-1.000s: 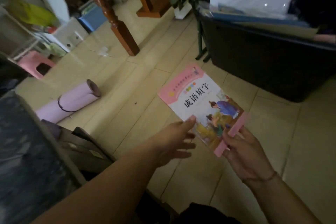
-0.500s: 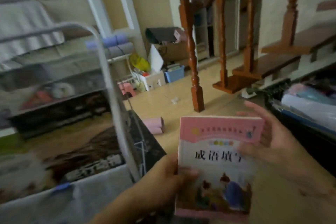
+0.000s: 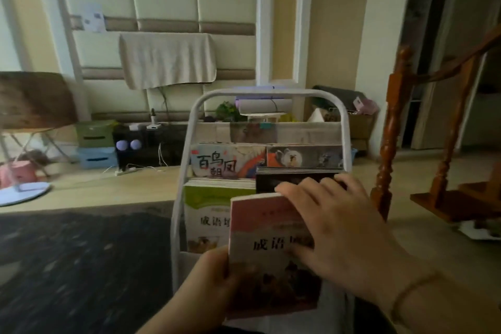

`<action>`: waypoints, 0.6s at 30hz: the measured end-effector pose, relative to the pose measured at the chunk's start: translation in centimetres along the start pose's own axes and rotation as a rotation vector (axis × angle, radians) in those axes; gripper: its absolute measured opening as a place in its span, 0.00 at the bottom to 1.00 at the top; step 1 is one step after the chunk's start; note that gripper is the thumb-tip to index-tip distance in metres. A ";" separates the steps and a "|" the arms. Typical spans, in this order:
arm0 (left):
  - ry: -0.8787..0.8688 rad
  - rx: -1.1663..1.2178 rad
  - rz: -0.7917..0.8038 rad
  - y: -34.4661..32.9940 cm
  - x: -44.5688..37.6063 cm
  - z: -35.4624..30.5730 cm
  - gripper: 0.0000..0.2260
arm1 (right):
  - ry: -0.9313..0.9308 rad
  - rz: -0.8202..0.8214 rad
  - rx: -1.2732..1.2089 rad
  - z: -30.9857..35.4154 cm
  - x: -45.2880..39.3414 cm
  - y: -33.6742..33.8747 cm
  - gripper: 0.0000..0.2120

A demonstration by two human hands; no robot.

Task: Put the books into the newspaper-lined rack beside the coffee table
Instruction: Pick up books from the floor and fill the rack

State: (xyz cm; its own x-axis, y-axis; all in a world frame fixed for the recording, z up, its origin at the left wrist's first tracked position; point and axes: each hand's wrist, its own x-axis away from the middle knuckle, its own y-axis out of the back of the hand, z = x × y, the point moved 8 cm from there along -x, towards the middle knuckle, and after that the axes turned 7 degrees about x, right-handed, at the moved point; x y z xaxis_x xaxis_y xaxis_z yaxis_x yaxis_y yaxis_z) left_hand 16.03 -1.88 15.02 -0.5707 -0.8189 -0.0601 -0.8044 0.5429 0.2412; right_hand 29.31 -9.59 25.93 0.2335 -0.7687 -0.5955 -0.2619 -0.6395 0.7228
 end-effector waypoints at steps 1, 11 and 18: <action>-0.030 0.008 -0.036 1.1 0.2 -0.1 0.09 | 0.018 -0.006 0.015 1.0 -1.1 -0.3 0.36; -0.149 -0.304 -0.667 14.0 -1.2 1.8 0.39 | 0.054 -0.016 0.006 5.0 -13.5 -1.2 0.31; -0.036 -0.297 -0.553 13.5 -5.3 5.8 0.46 | 0.127 -0.084 0.117 6.6 -14.8 -3.6 0.30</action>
State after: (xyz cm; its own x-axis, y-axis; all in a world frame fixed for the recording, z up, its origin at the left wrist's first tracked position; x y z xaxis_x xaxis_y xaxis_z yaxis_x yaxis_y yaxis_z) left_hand 7.24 10.85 12.95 -0.0923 -0.9543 -0.2843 -0.9050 -0.0387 0.4237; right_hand 20.65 3.98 29.81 0.3736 -0.7093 -0.5977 -0.3416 -0.7043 0.6223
